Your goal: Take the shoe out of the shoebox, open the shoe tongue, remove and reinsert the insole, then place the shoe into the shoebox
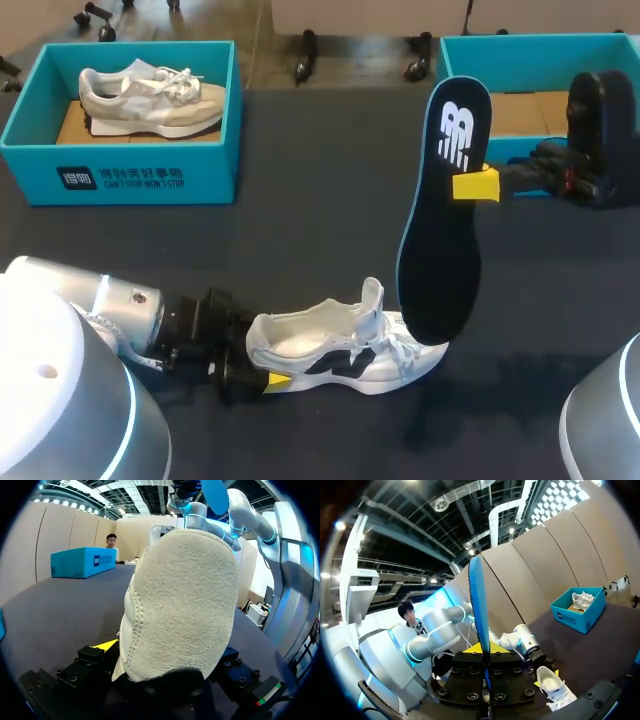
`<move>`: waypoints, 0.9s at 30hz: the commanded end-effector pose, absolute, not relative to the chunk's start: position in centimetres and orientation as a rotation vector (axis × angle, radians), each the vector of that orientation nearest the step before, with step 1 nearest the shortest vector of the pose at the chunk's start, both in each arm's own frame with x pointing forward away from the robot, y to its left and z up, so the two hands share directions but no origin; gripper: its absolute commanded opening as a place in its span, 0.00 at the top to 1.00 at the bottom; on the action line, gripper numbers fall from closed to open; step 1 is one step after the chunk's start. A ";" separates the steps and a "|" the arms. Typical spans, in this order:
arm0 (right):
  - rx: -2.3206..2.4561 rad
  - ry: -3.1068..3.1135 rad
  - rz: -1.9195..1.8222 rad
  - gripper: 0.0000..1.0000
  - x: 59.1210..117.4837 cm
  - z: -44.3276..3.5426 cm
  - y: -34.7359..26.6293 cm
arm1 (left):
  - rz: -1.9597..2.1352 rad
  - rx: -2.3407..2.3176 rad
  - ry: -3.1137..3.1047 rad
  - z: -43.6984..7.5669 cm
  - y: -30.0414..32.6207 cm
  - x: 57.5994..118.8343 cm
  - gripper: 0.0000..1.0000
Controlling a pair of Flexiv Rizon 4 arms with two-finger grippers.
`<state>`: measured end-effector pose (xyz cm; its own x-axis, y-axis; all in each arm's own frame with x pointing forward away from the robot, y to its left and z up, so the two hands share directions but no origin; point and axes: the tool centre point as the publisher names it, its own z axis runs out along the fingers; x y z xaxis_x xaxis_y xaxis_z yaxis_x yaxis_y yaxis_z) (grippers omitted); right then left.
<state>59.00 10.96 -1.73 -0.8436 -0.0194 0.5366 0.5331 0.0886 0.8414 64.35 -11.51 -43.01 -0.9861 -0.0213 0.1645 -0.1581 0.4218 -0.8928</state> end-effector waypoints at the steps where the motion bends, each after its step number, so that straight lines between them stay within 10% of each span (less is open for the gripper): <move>1: -0.503 -1.962 -1.806 1.00 59.0 -1.8 11.1 | 1.643 0.142 -2.533 -43.2 -10.3 64.2 0.00; 27: -0.503 -1.962 -1.806 1.00 59.0 -1.8 11.1 | 1.850 0.072 -2.446 -42.1 -10.4 64.0 0.00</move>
<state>59.00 10.96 -1.73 -0.8436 -0.0194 0.5366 0.5331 0.0886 0.8414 64.17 -10.75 -42.34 -0.9959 0.0107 0.0897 -0.0834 0.2721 -0.9586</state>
